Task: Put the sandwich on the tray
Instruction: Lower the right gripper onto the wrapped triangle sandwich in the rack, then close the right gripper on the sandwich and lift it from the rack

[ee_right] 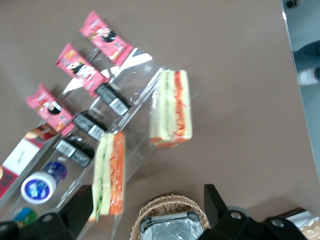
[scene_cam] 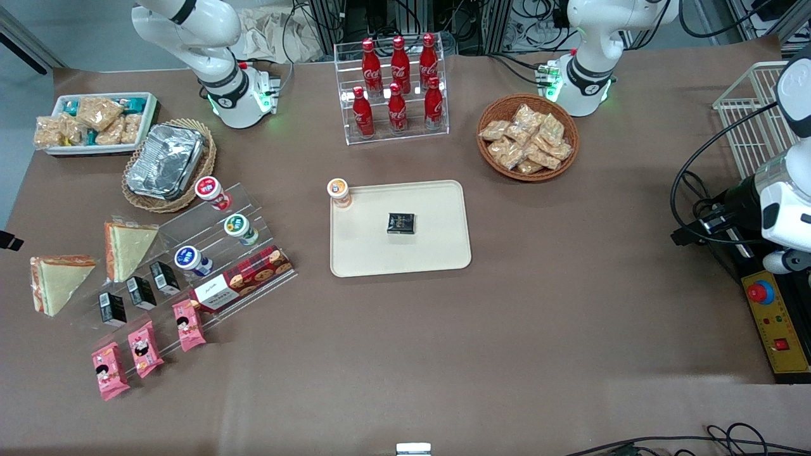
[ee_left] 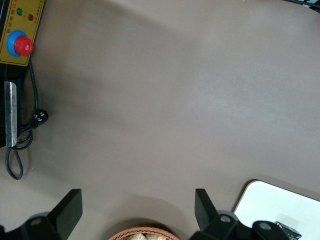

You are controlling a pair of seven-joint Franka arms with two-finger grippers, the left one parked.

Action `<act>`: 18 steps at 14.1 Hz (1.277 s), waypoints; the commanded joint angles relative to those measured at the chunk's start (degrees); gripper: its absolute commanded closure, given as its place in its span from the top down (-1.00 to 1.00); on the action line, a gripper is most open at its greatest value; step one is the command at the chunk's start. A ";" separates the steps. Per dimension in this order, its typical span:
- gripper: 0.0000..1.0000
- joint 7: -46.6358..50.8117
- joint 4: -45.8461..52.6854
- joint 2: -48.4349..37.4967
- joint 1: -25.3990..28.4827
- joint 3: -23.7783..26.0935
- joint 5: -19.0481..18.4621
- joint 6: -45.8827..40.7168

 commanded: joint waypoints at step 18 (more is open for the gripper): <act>0.36 11.77 -9.36 12.43 -4.73 0.08 6.86 19.86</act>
